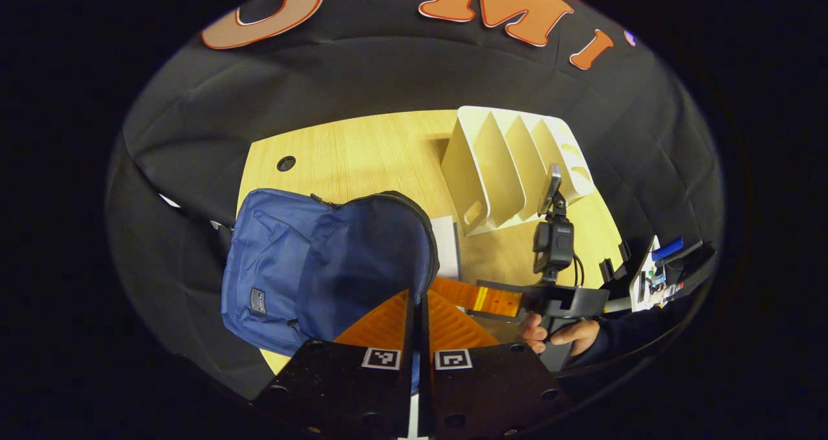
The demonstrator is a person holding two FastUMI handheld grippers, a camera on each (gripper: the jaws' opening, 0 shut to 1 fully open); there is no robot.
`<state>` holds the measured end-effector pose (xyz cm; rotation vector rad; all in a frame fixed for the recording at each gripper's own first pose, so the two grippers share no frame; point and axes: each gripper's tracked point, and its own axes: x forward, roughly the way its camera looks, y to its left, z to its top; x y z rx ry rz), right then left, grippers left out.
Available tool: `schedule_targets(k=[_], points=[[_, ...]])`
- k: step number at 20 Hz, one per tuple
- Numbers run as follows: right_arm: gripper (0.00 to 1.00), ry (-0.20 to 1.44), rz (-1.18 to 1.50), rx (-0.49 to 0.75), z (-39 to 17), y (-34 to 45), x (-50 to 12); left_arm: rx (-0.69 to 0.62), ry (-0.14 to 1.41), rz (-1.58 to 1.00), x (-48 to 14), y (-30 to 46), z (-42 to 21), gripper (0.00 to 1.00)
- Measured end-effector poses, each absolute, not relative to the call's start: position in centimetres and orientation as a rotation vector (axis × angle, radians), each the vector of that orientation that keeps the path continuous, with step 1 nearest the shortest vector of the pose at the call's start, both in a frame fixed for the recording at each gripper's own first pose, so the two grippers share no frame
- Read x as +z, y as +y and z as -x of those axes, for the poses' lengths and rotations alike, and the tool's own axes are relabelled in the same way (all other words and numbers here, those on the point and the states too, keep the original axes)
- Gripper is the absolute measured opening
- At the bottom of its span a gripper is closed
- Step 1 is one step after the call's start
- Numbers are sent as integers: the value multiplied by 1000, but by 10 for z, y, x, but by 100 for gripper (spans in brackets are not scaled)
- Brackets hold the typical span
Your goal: Open the schoolbag, grab two books from the bookshelf and put them into the schoolbag.
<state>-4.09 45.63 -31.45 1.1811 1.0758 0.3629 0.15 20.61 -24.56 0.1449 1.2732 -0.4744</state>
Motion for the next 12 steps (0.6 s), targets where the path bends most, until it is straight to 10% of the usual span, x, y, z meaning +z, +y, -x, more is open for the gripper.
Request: schedule_targets(k=[12], points=[[31,1051,-1147,389,26,498,-328,-529,1259,-174,-242,195,3,5]])
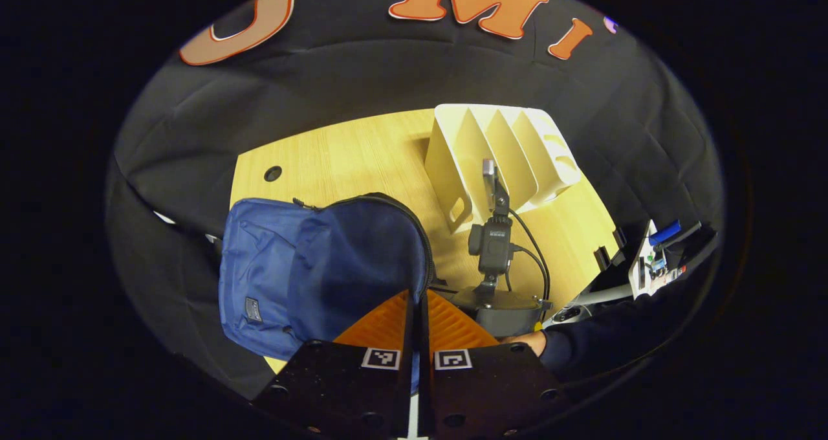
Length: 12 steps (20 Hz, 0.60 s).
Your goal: Open the schoolbag, grab two books from the bookshelf and put them into the schoolbag.
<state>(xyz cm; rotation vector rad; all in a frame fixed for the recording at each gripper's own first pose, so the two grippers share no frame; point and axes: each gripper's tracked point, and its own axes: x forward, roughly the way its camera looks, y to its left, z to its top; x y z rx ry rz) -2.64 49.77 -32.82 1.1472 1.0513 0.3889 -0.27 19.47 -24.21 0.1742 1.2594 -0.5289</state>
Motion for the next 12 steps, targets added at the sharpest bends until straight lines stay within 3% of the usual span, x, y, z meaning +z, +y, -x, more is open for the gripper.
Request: schedule_targets(k=[6,7,8,9,12], points=[[35,1131,-1179,362,24,494,-332,-522,1251,-122,-242,200,-2,5],[51,1137,-1151,341,22,488,-336,-515,1249,-123,-242,204,-2,5],[29,1144,-1136,328,23,481,-335,-503,1249,-113,-243,207,-3,5],[46,1145,-1136,317,21,475,-333,-497,1250,-102,-243,208,-2,6],[56,1189,-1067,299,29,464,-341,-472,1245,-77,-246,213,-4,9]])
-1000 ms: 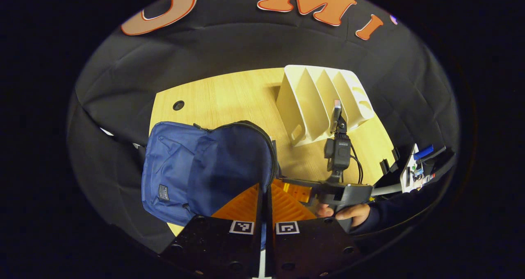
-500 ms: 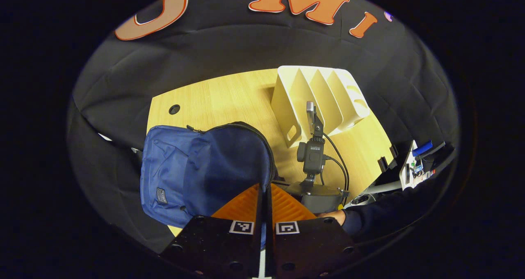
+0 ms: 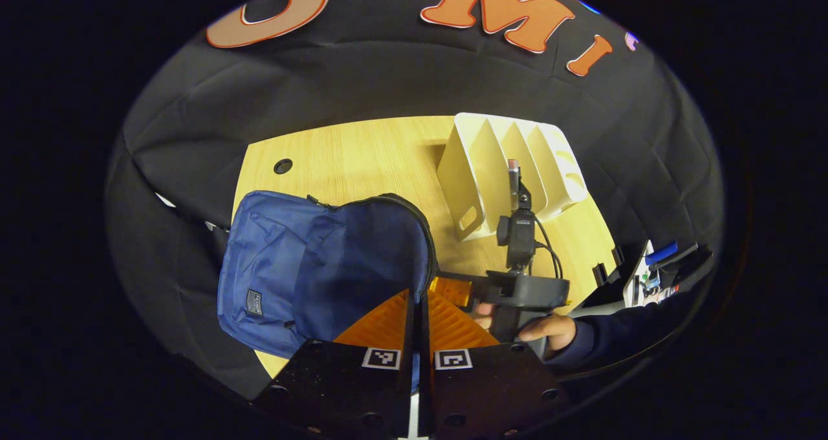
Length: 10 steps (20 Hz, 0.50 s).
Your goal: Open the schoolbag, grab two books from the bookshelf and put them into the schoolbag.
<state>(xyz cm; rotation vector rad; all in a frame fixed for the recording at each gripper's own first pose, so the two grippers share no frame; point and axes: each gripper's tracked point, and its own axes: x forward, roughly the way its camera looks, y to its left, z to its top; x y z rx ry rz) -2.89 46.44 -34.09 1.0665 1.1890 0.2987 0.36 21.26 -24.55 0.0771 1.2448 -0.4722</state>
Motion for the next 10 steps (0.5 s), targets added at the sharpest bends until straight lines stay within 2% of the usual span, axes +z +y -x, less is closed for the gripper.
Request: schedule_targets(k=[1,2,3,7,10], points=[[61,1205,-1034,312,35,463,-342,-468,1244,-73,-246,213,-3,5],[82,1224,-1012,324,41,465,-345,-459,1241,-70,-246,214,-3,5],[68,1253,-998,341,51,472,-344,-455,1240,-65,-246,214,-3,5],[79,1293,-930,391,67,476,-342,-436,1235,-68,-246,216,1,5],[79,1259,-927,387,61,458,-325,-406,1225,-54,-244,221,0,5]])
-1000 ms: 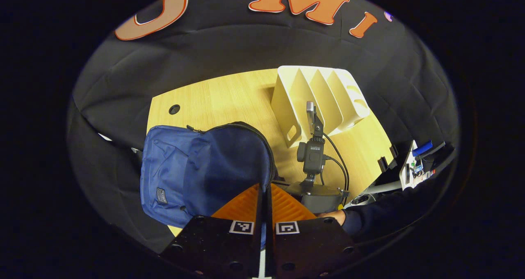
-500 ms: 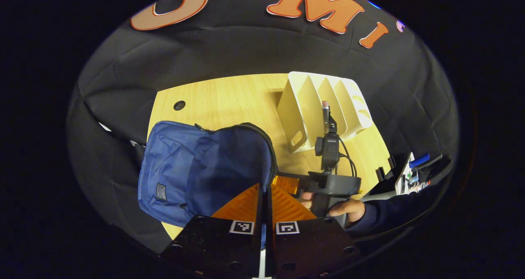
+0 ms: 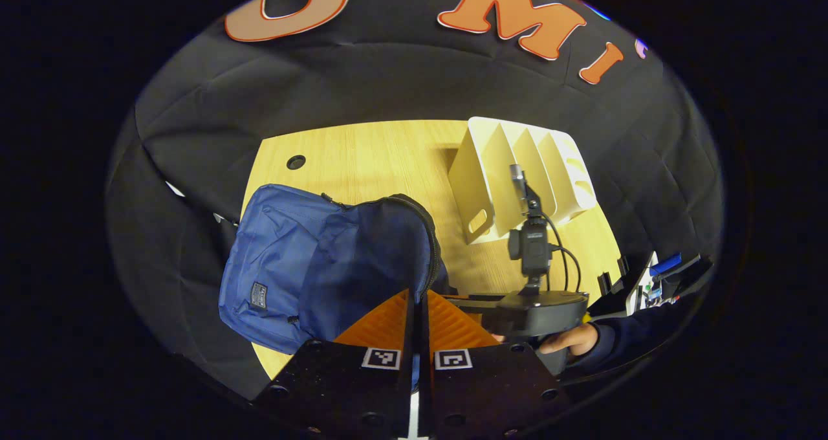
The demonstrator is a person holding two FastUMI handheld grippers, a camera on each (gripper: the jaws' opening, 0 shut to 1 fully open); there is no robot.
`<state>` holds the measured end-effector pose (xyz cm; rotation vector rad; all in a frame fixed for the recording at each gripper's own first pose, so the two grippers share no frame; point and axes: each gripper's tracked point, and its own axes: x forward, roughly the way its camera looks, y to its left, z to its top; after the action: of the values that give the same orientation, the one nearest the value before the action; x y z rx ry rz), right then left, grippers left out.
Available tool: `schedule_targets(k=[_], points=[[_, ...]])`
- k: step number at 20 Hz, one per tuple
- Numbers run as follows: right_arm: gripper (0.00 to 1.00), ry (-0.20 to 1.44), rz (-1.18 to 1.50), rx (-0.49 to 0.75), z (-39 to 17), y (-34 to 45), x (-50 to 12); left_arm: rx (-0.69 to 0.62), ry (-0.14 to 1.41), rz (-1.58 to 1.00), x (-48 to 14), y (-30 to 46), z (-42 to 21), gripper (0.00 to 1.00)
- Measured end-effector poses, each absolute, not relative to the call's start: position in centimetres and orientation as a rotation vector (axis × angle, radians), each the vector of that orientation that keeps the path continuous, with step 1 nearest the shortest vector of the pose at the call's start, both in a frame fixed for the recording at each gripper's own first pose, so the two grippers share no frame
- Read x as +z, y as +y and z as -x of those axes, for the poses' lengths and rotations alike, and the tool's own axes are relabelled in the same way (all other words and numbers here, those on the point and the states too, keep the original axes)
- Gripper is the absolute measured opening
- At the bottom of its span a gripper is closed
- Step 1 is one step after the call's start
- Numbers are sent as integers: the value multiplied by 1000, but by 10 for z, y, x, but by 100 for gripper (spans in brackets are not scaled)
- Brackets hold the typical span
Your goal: Open the schoolbag, grab two books from the bookshelf and put them into the schoolbag.
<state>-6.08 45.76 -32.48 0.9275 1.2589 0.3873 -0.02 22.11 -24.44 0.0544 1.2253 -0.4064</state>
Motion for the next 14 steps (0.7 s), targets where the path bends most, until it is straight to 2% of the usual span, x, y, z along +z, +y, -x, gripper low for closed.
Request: schedule_targets(k=[11,14], points=[[79,1143,-797,308,47,348,-296,-342,1244,-56,-266,200,16,5],[79,1126,-782,290,45,322,-290,-352,1263,-52,-275,180,23,14]])
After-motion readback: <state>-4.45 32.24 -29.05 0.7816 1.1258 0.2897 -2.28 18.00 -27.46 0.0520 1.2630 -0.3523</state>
